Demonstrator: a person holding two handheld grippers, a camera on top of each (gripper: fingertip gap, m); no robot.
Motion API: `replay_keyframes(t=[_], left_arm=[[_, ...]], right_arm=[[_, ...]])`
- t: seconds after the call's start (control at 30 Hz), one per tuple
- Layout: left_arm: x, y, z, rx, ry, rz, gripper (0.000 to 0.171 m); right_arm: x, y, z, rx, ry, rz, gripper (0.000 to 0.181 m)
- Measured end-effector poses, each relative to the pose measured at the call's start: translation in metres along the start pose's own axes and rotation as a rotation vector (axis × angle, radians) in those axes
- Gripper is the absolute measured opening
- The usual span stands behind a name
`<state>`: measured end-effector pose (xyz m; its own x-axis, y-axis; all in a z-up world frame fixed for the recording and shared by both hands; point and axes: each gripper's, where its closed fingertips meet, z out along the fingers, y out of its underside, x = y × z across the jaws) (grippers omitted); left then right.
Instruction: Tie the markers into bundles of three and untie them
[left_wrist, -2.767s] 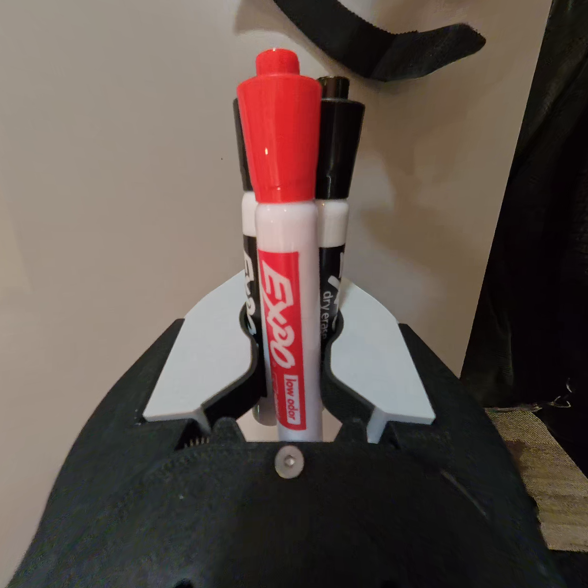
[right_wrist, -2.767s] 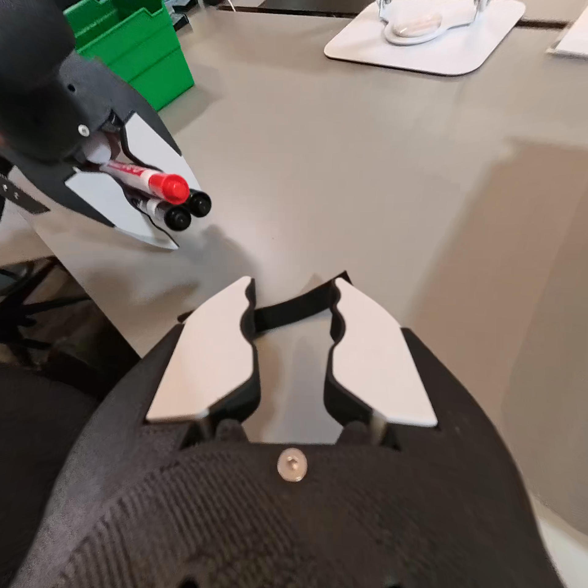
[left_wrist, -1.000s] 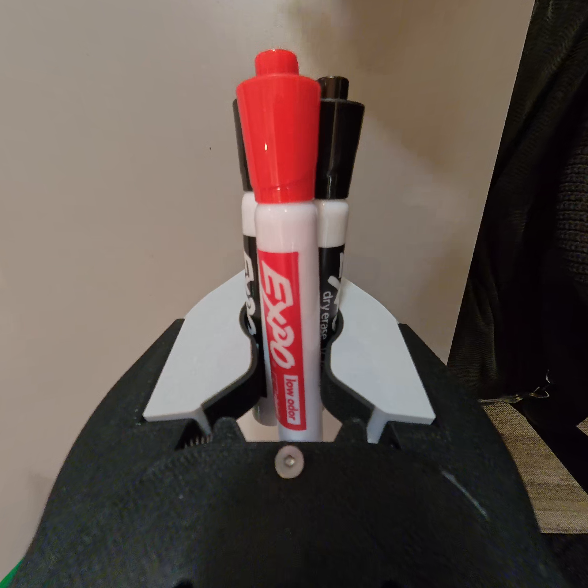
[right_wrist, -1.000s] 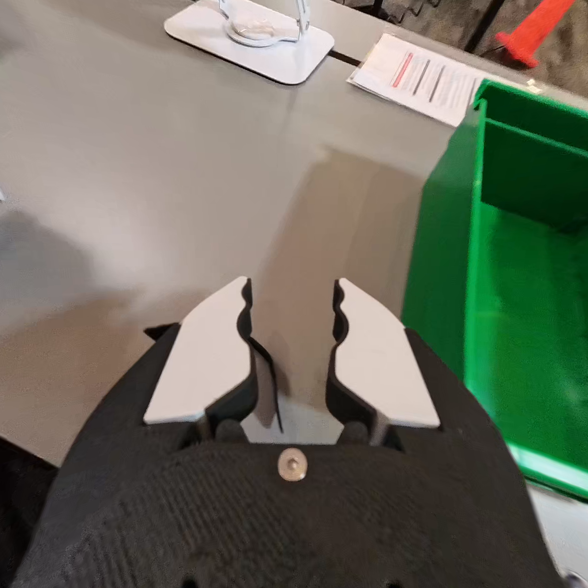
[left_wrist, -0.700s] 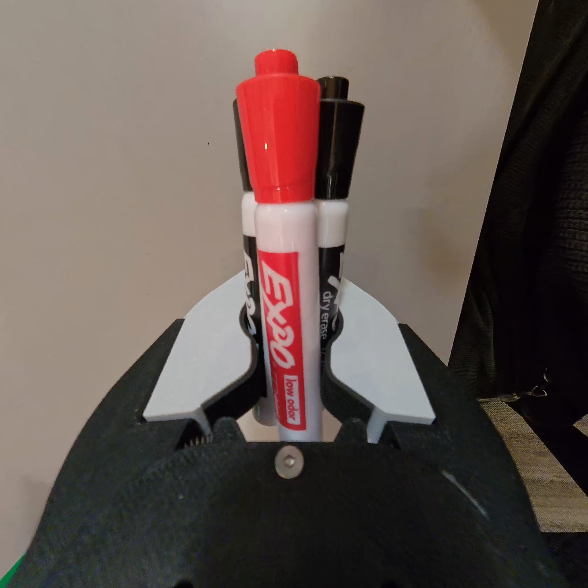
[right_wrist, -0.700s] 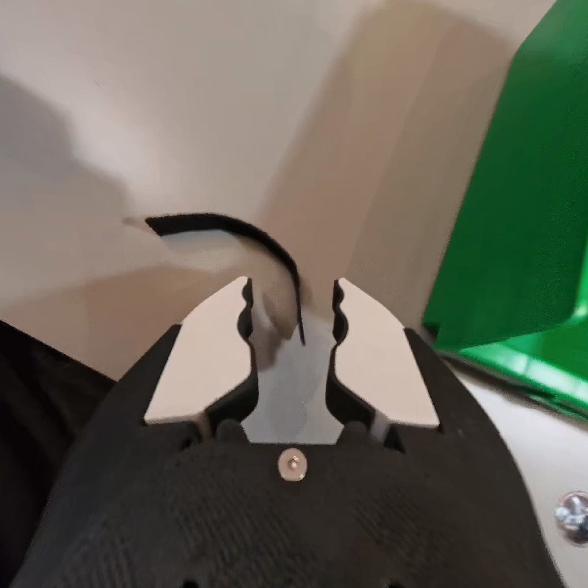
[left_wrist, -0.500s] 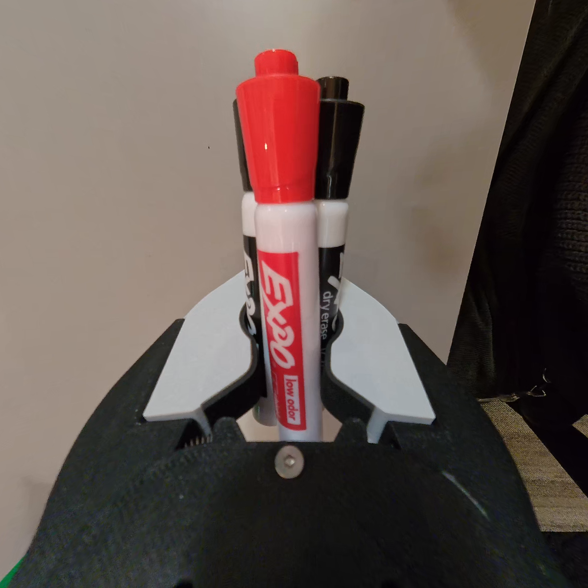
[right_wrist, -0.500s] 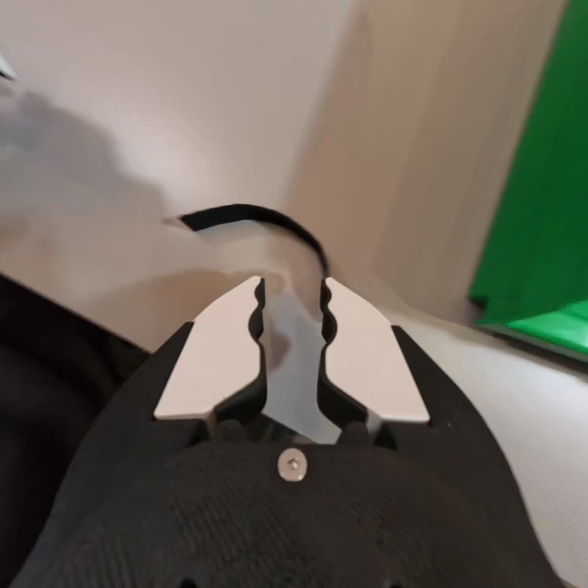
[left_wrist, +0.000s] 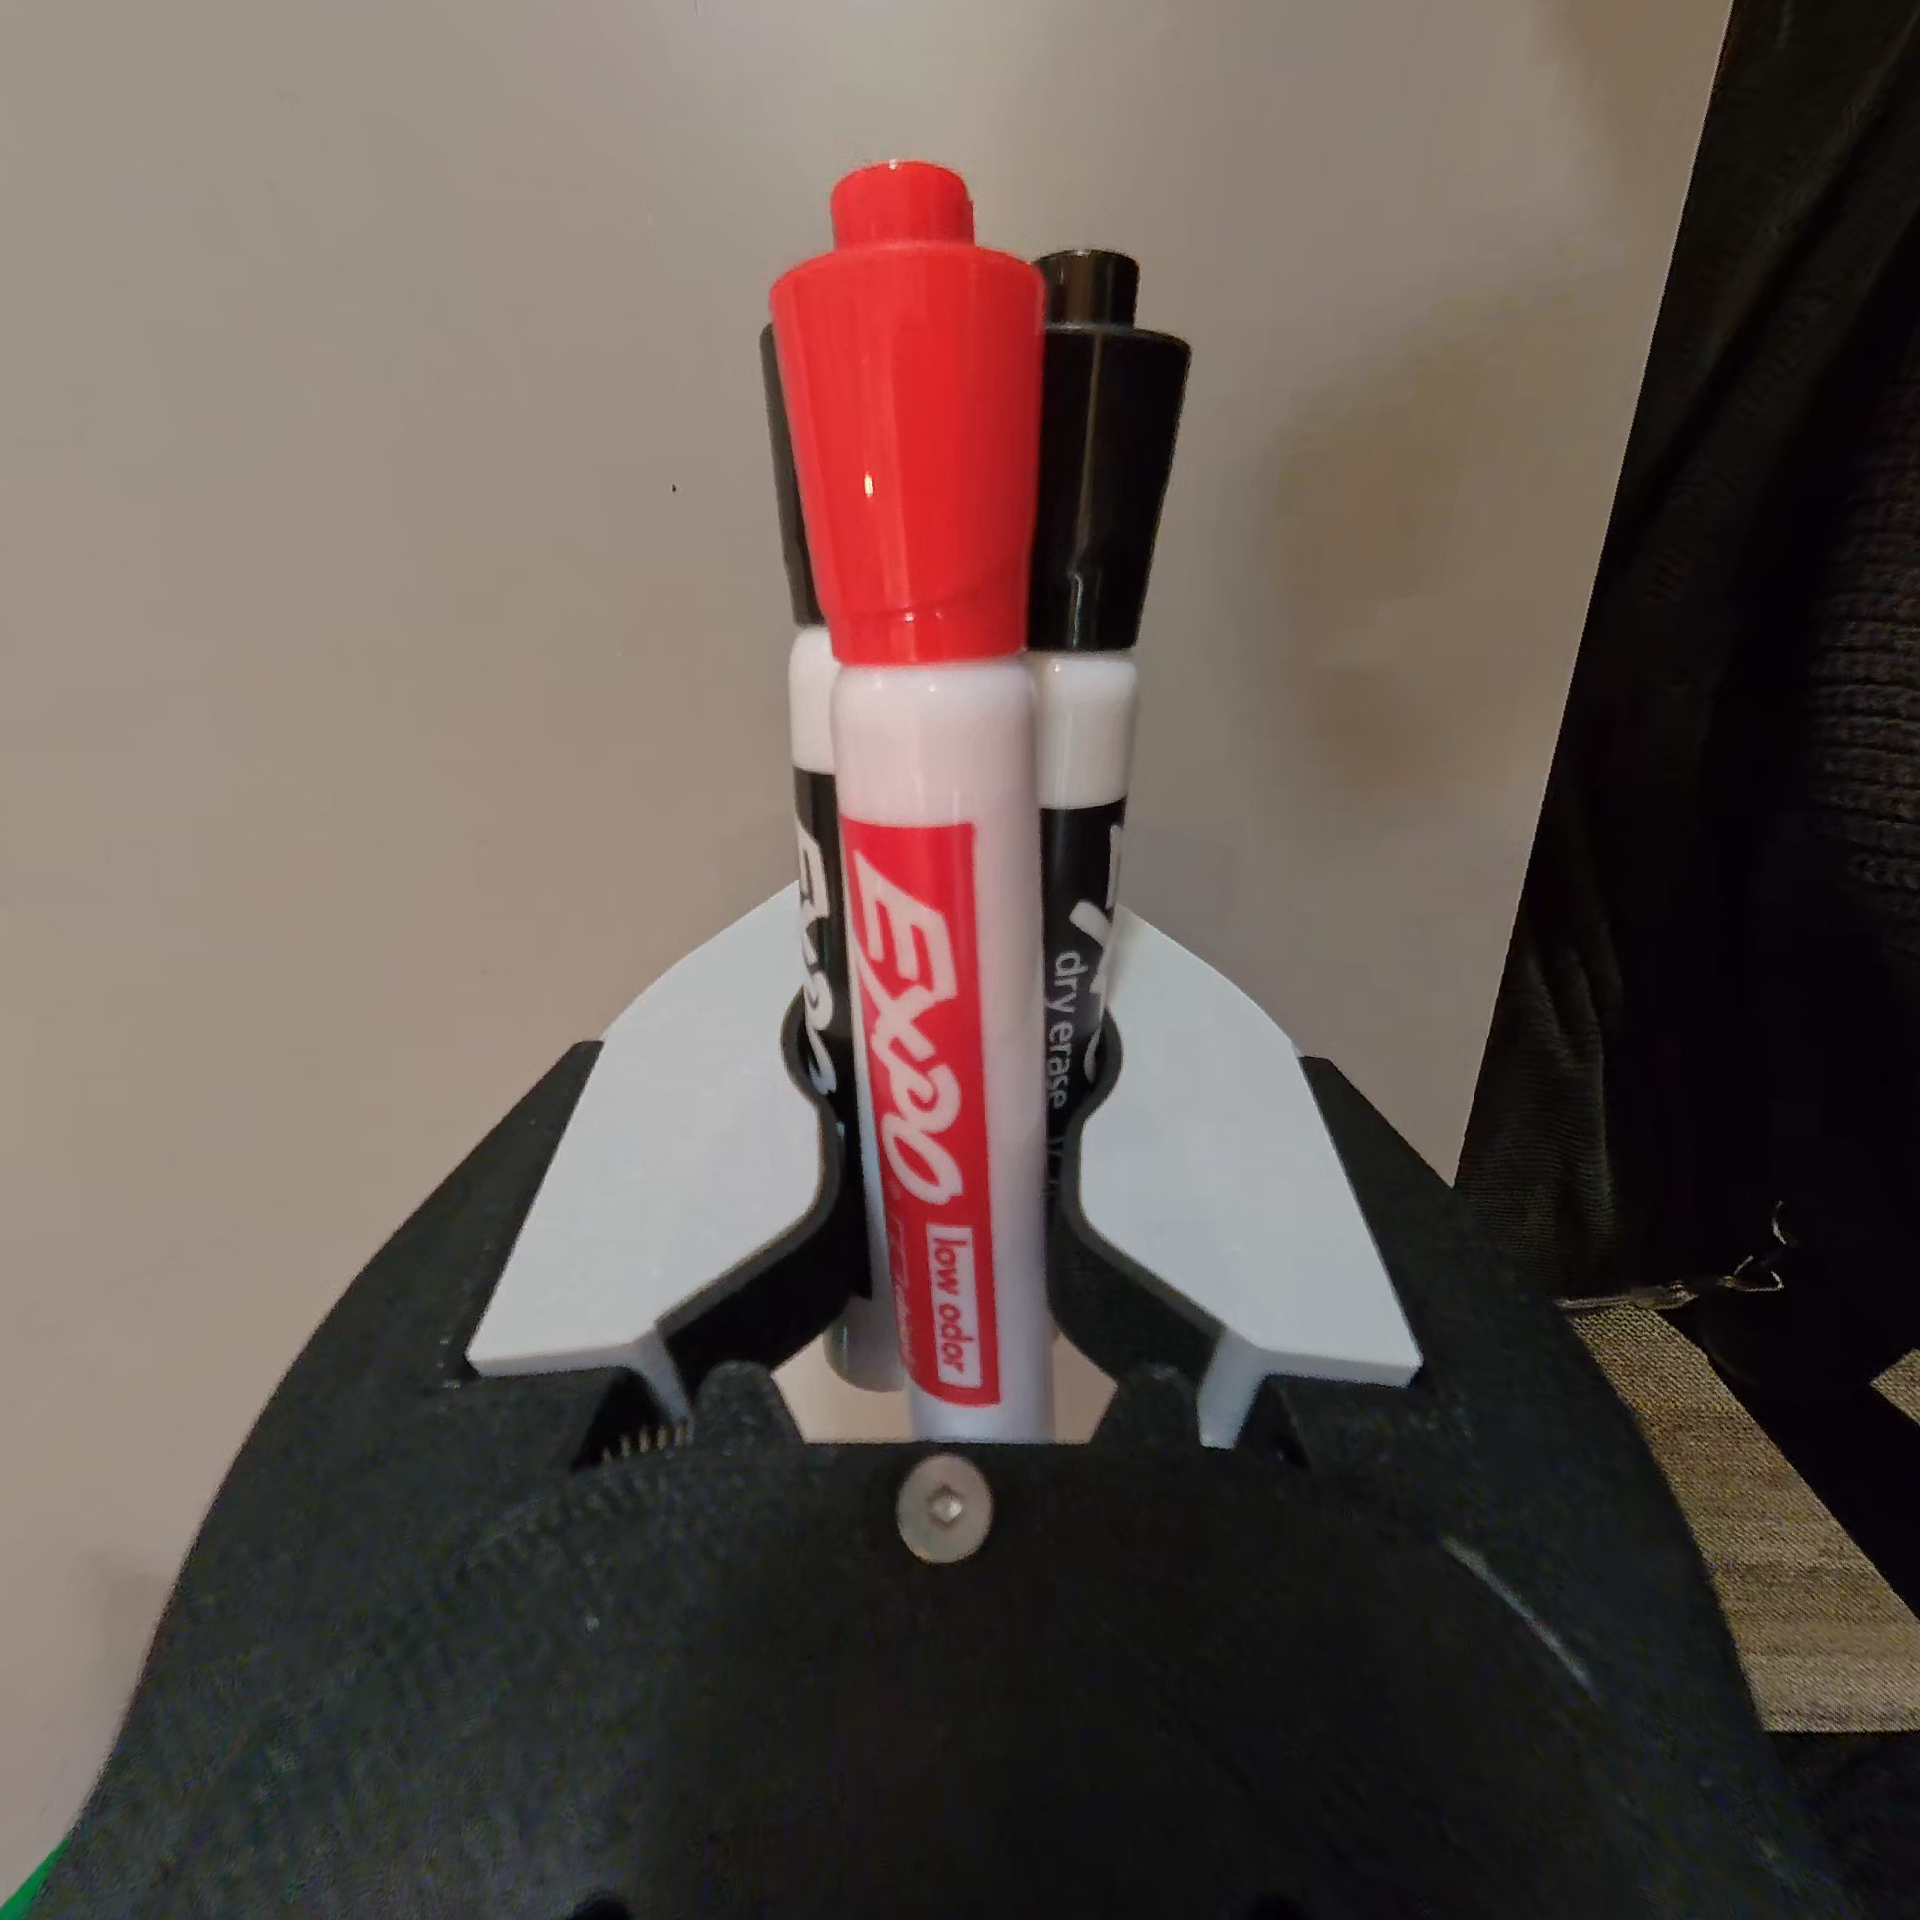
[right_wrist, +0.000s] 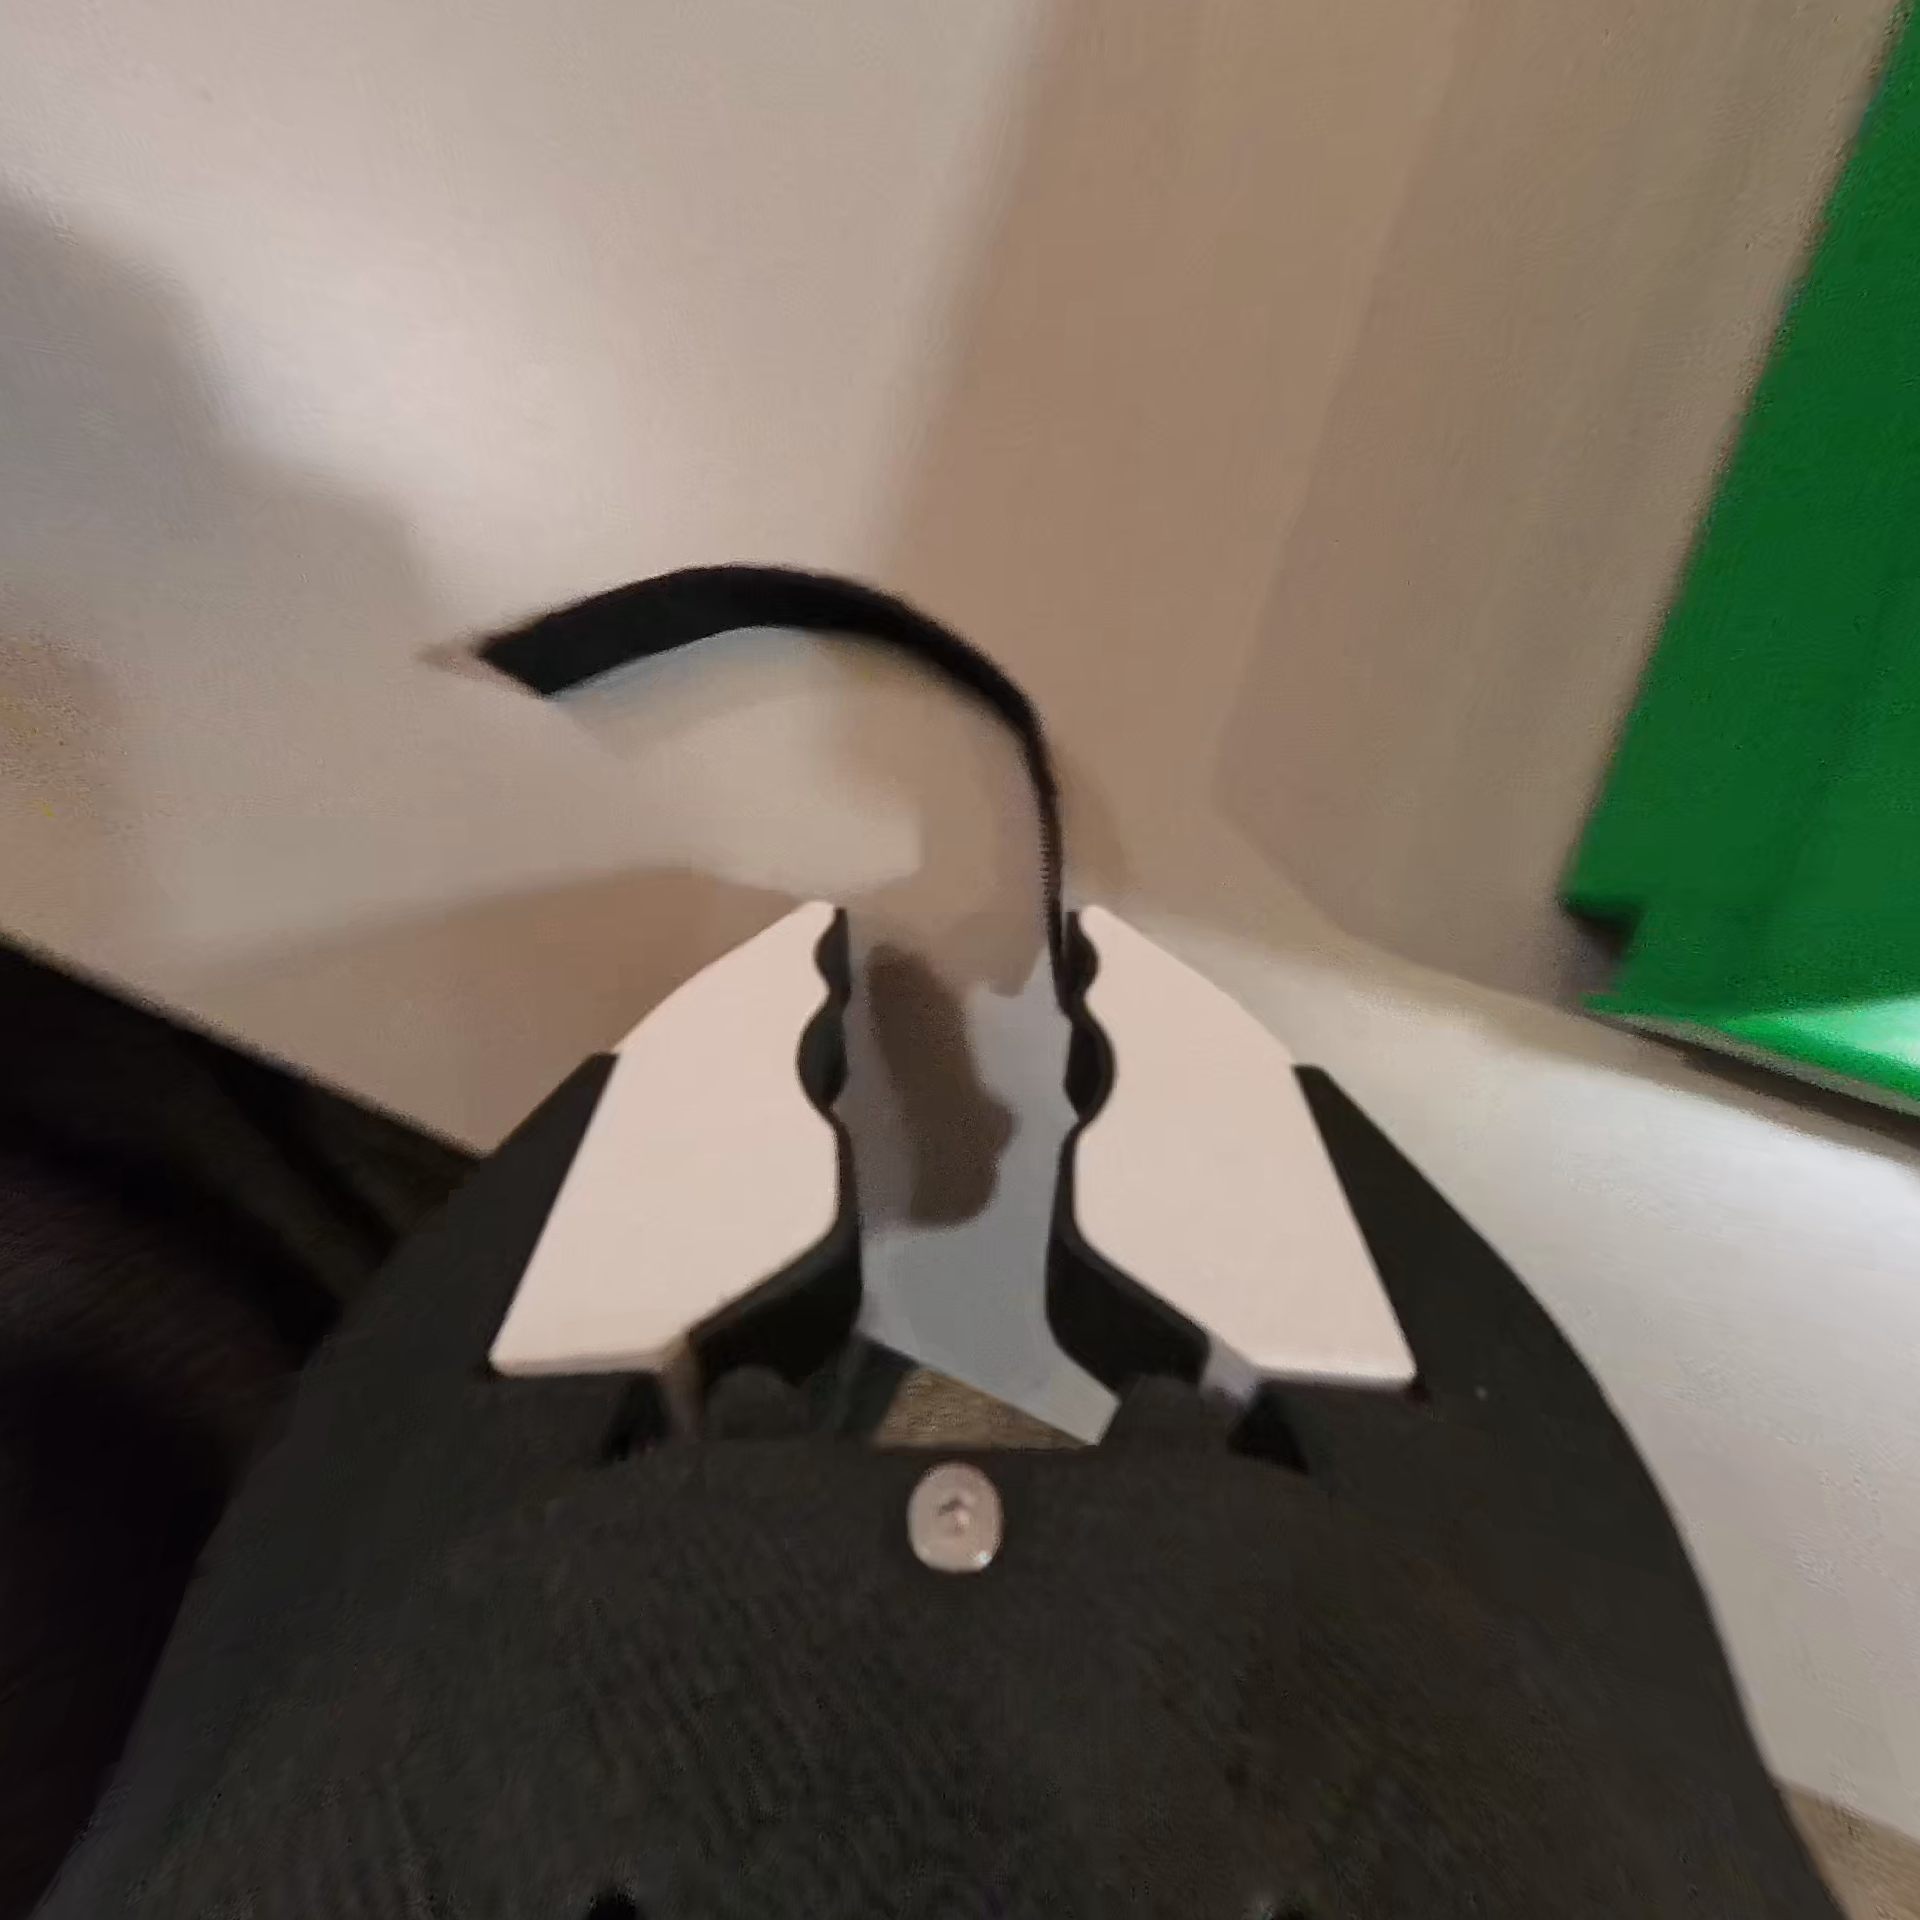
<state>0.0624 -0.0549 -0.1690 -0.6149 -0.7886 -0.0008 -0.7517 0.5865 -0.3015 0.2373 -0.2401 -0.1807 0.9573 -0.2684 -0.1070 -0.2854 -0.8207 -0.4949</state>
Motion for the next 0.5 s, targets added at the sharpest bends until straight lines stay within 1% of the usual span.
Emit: replay_keyframes(t=[0.03, 0.07, 0.13, 0.17, 0.2, 0.23, 0.3, 0.4, 0.47, 0.5], left_arm=[[0.000, 0.000, 0.000, -0.001, -0.001, 0.000, 0.043], [-0.001, 0.000, 0.000, 0.000, -0.001, -0.003, 0.043], [-0.001, 0.000, 0.000, 0.002, 0.001, -0.006, 0.043], [-0.001, 0.001, 0.000, 0.002, 0.001, -0.007, 0.043], [-0.001, 0.001, 0.000, -0.001, 0.000, -0.007, 0.043], [-0.001, 0.002, 0.000, -0.002, -0.001, -0.006, 0.043], [-0.001, 0.001, -0.001, 0.002, -0.001, -0.006, 0.043], [-0.002, 0.001, -0.001, 0.005, -0.002, -0.009, 0.043], [-0.002, 0.002, -0.002, 0.002, -0.001, -0.014, 0.043], [-0.003, 0.003, -0.002, 0.002, -0.002, -0.016, 0.043]], right_arm=[[-0.017, -0.002, 0.000, 0.010, -0.095, 0.012, 0.036], [-0.038, -0.008, -0.002, 0.037, -0.212, 0.017, 0.036], [-0.089, -0.024, -0.015, 0.127, -0.496, 0.003, 0.036], [-0.105, -0.031, -0.023, 0.163, -0.590, -0.003, 0.037], [-0.111, -0.036, -0.028, 0.189, -0.619, -0.018, 0.038], [-0.109, -0.040, -0.030, 0.216, -0.597, -0.044, 0.039], [-0.093, -0.048, -0.035, 0.289, -0.498, -0.102, 0.039], [-0.067, -0.062, -0.042, 0.429, -0.341, -0.186, 0.047], [-0.055, -0.069, -0.038, 0.464, -0.231, -0.208, 0.052], [-0.055, -0.071, -0.033, 0.463, -0.208, -0.192, 0.056]])
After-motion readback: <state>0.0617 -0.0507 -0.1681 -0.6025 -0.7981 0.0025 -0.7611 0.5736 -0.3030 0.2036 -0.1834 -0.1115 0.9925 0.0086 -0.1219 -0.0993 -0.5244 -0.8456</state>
